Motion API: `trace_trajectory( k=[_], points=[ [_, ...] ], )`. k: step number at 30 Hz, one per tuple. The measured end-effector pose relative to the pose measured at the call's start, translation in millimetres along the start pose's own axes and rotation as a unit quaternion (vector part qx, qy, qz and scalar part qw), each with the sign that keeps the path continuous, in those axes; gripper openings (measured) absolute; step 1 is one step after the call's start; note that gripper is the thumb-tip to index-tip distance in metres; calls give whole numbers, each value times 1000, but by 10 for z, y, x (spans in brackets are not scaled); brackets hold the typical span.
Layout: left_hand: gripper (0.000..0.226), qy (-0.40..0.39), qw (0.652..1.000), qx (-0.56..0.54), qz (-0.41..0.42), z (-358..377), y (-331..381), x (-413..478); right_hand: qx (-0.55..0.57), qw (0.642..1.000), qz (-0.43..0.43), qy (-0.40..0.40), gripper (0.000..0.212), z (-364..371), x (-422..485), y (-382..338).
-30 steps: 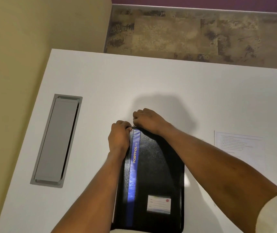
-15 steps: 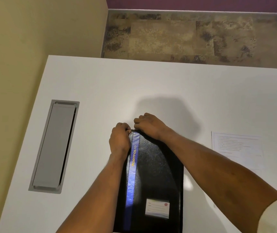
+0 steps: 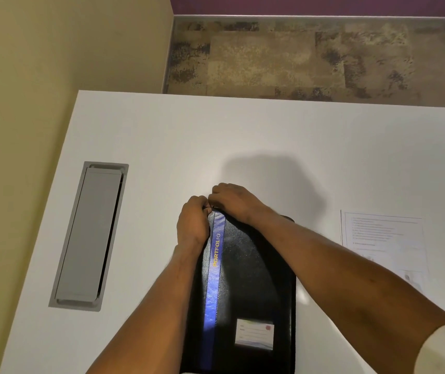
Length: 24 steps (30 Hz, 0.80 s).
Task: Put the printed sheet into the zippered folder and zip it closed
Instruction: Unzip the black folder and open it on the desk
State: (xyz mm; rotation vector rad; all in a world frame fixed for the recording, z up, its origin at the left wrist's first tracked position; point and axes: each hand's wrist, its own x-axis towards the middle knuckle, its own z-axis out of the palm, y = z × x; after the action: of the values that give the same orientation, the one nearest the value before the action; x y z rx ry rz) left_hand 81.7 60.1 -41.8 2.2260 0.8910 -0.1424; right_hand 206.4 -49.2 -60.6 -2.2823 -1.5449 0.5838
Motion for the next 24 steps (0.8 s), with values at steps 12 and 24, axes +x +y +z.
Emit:
trace_trajectory(
  k=[12, 24],
  points=[
    [13, -22, 1000, -11, 9, 28, 70, 38, 5, 1000, 4, 10, 13, 17, -237, 188],
    [14, -30, 999, -20, 21, 12, 32, 65, 151, 982, 110, 10, 16, 102, -210, 74]
  ],
)
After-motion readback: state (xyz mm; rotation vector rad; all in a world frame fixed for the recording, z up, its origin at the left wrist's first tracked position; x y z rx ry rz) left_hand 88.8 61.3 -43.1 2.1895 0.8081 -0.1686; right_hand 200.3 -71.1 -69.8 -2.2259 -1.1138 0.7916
